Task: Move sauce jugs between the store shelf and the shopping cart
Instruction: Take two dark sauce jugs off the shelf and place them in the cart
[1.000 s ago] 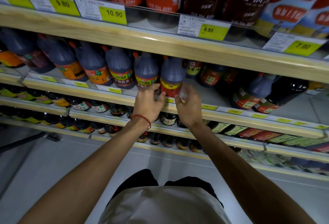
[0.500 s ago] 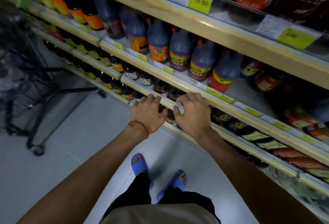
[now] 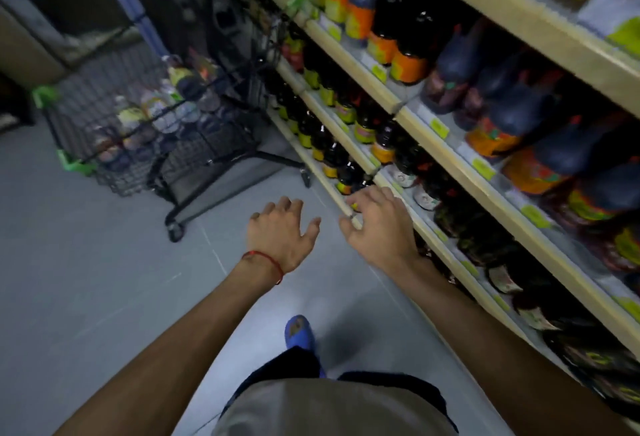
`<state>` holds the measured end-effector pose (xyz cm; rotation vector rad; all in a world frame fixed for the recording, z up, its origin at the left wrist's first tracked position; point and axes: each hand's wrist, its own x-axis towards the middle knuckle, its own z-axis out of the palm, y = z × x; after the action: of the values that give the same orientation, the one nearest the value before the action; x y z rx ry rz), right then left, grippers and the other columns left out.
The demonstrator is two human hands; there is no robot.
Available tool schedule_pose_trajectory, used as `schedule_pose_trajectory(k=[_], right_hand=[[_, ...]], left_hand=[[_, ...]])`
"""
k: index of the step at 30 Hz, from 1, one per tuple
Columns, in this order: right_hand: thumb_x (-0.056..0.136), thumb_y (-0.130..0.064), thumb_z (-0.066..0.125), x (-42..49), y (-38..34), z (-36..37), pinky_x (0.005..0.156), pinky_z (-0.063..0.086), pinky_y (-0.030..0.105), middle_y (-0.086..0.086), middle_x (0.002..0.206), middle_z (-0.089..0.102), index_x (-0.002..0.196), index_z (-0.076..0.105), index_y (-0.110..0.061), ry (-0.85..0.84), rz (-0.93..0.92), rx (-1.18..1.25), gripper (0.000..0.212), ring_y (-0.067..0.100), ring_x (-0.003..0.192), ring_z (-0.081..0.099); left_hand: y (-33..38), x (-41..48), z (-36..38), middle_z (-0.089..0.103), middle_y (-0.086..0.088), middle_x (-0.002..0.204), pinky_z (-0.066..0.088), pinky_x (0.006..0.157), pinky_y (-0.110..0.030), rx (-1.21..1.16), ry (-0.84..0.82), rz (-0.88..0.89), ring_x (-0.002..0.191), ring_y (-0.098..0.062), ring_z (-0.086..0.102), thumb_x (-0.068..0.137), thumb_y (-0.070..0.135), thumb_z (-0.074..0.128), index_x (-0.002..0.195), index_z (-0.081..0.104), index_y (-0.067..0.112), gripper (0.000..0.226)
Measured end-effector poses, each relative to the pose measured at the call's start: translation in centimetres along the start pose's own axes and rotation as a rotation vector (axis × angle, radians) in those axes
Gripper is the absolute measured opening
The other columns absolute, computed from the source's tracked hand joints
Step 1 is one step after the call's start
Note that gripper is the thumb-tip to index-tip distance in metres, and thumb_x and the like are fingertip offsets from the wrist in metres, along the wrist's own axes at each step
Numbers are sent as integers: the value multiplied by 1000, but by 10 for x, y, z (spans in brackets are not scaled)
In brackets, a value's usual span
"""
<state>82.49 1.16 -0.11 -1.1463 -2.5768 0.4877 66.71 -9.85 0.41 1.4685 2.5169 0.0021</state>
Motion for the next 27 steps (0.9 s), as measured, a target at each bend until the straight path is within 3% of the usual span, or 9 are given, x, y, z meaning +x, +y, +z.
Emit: schedule_pose_trajectory(k=[8, 18, 23, 27], right_hand=[[85, -38, 66, 122, -119, 59, 92, 48, 43, 1, 109, 67, 109, 72, -15, -41, -179, 55, 34, 27, 107, 59], [86, -32, 75, 298, -200, 125, 82, 50, 40, 4, 103, 69, 106, 74, -14, -58, -345, 102, 27, 30, 99, 61], [85, -36, 69, 388, -241, 161, 77, 51, 40, 5, 98, 68, 103, 74, -14, -138, -380, 117, 28, 31, 95, 61], [87, -36, 67, 446, -271, 187, 80, 51, 39, 5, 103, 69, 105, 74, -14, -226, -401, 86, 29, 30, 100, 60]], left_hand=[[-151, 49, -39, 62, -2, 122, 47, 83, -41, 4, 98, -207, 110, -28, 60, 100, 62, 32, 127, 58, 21, 55], [-279, 156, -71, 60, -3, 111, 50, 81, -42, -65, 139, -413, 102, -28, 62, 100, 62, 32, 118, 55, 21, 51], [-338, 226, -87, 62, -5, 107, 55, 79, -44, -151, 133, -518, 95, -31, 65, 100, 63, 31, 115, 55, 23, 49], [-373, 273, -95, 64, -4, 113, 50, 74, -40, -182, 133, -569, 96, -29, 66, 101, 61, 32, 121, 54, 23, 48]])
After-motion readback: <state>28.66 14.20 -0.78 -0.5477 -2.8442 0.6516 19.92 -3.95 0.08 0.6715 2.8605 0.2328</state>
